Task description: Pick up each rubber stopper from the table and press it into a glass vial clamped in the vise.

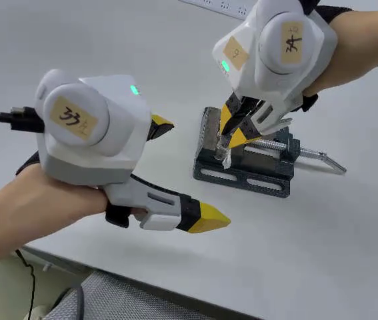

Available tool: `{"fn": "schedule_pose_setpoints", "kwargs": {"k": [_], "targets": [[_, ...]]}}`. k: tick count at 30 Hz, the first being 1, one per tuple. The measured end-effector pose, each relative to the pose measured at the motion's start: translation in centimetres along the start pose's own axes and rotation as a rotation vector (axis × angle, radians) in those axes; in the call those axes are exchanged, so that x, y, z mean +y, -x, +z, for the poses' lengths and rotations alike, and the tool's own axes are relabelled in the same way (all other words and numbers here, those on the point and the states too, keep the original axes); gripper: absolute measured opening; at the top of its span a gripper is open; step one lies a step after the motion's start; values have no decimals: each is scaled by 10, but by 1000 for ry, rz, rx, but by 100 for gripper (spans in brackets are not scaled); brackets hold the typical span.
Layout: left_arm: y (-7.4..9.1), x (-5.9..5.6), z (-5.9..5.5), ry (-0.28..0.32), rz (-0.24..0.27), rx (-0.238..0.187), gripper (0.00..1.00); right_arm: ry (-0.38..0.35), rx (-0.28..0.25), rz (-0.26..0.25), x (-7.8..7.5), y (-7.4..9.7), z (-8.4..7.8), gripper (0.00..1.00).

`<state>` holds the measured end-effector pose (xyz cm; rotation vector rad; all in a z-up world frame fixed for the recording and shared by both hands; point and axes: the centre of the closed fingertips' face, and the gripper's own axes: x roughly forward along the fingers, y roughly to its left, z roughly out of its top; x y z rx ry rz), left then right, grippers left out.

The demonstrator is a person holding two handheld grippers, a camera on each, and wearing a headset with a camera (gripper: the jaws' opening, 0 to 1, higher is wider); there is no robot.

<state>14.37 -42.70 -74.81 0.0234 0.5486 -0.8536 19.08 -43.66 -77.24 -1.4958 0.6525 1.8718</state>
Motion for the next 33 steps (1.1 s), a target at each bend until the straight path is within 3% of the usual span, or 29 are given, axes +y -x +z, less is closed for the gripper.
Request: {"fn": "schedule_pose_setpoints", "kwargs": {"k": [9,33], "targets": [[0,0,-2,2,1,2,94,55,-14,-10,1,0,0,6],[-2,-1,-5,2,-10,11,93,61,-28,-23,-2,0,4,11]]}}
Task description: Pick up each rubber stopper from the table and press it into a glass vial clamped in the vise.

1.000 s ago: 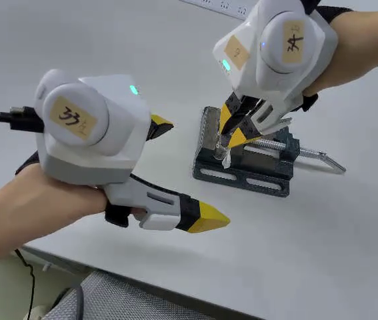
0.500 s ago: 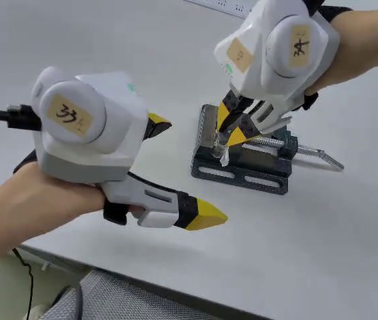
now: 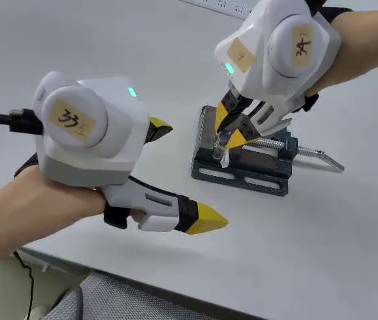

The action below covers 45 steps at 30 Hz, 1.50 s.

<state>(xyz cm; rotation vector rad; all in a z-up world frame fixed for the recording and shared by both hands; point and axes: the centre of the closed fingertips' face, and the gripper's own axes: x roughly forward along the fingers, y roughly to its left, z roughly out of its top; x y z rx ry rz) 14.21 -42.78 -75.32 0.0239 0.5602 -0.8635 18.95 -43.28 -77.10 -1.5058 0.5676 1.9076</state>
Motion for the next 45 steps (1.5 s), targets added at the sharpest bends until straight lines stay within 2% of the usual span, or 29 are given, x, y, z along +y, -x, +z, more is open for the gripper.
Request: {"fn": "schedule_pose_setpoints", "kwargs": {"k": [6,11,22,31,34,45], "targets": [[1,0,0,-1,-1,-1,93,-38,-38,9,0,11,6,13],[1,1,1,0,2,-3,93,-55,-61,22,0,14,4,8],[0,4,1,0,7,-2,93,-84,-51,40,2,9,-4,3],[0,3,-2,6,8,3,93,-99,-61,50,1,8,0,2],[2,7,-4,9,11,4,93,-96,-56,54,2,7,-1,1],[1,6,-3,7,8,5,93,-105,-54,69,4,7,0,0]]}}
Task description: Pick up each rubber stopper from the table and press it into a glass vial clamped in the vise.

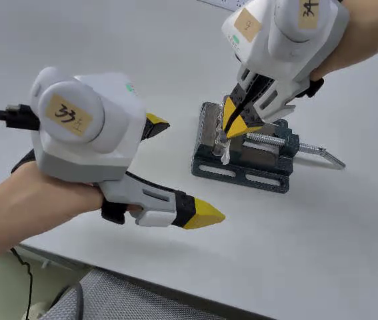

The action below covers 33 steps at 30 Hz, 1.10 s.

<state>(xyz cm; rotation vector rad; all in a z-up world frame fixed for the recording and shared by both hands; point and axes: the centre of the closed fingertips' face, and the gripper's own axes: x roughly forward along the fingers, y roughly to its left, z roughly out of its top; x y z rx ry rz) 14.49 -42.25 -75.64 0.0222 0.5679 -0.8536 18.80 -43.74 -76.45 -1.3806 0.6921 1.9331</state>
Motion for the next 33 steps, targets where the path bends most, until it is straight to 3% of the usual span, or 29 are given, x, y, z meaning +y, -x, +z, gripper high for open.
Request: {"fn": "schedule_pose_setpoints", "kwargs": {"k": [5,9,11,33], "targets": [[0,0,0,2,-1,-1,93,-6,3,0,-13,-1,-16,0],[1,2,-1,3,1,0,92,-9,4,-1,-11,-2,-11,0],[1,2,-2,1,2,3,92,-6,5,1,-16,-3,-18,0],[-1,-3,-2,5,-5,4,92,-47,58,8,-3,-2,-3,0]]}}
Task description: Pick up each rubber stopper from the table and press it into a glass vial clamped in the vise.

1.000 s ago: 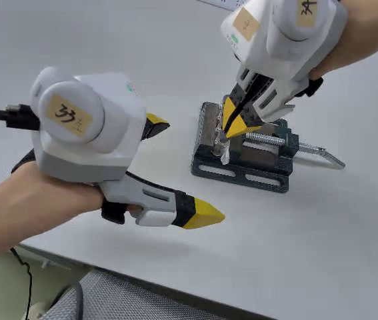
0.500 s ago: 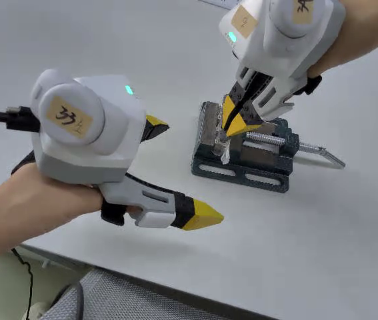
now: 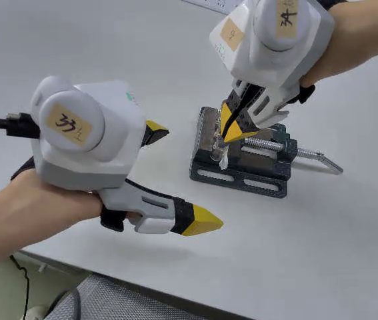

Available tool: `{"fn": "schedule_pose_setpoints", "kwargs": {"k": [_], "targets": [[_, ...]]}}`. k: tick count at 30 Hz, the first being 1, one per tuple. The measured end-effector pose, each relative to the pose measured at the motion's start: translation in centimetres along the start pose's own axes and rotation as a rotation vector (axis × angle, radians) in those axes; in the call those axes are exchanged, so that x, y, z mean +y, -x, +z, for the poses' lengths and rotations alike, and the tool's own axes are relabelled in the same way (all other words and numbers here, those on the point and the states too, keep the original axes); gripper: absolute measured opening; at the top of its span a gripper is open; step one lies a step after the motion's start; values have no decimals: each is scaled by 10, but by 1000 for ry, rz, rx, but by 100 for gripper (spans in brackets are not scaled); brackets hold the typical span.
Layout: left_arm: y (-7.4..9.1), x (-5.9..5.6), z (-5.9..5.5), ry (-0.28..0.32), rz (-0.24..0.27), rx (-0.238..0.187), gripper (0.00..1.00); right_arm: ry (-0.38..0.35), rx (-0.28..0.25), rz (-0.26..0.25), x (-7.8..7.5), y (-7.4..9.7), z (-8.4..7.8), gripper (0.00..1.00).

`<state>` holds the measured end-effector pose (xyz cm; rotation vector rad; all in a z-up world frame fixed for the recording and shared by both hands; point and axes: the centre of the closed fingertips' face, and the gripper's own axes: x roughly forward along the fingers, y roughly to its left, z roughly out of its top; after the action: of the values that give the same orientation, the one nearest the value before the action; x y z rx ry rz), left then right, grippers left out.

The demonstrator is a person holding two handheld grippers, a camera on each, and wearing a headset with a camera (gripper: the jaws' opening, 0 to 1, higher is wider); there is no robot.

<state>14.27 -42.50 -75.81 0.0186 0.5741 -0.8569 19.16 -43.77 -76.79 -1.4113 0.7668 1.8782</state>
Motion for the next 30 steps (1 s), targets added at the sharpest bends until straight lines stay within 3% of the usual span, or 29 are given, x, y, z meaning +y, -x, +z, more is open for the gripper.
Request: {"fn": "schedule_pose_setpoints", "kwargs": {"k": [10,30], "targets": [[-1,3,1,7,4,-7,91,-48,19,3,1,-1,1,0],[-1,9,2,10,20,-19,91,-130,24,-49,-1,-3,-2,0]]}}
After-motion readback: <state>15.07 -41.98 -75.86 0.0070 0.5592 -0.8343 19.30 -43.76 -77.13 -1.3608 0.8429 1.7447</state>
